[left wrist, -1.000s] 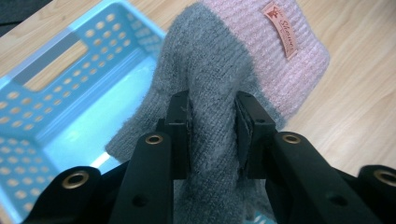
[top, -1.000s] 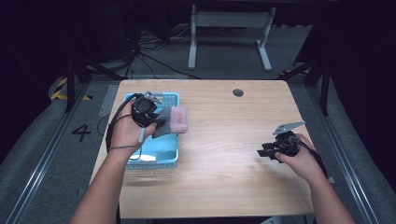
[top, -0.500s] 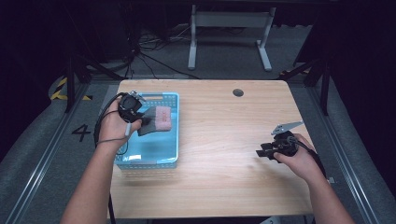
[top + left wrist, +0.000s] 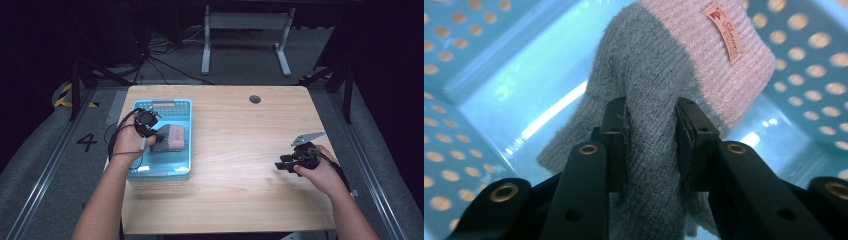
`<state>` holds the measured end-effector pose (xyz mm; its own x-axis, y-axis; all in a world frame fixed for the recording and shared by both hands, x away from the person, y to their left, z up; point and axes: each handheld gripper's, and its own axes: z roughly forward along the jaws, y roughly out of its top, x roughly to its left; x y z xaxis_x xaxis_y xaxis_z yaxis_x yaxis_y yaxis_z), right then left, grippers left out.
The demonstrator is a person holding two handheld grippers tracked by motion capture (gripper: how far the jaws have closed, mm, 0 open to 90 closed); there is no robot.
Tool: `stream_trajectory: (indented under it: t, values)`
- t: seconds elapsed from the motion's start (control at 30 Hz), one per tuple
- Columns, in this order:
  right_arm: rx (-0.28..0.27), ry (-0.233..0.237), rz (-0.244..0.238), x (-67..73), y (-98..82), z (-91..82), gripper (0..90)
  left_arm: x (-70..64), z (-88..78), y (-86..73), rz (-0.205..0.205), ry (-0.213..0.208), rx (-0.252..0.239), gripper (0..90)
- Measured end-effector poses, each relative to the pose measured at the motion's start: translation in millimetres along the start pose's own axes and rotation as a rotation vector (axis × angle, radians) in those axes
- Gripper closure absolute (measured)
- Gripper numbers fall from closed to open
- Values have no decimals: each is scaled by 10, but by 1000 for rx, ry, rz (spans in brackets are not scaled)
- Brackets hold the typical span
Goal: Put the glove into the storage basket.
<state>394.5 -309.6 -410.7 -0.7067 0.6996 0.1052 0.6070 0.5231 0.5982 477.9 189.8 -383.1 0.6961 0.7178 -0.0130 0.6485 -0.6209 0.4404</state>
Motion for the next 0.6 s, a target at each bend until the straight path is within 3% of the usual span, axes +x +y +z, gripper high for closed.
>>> stream_trajectory:
  t: [0.4, 0.6]
  values:
    - [-1, 3, -7, 34, 5, 10, 591, 1, 194, -2, -3, -64, 22, 689]
    - [-10, -3, -5, 37, -12, -24, 590, 32, 289, -13, 13, -58, 39, 667]
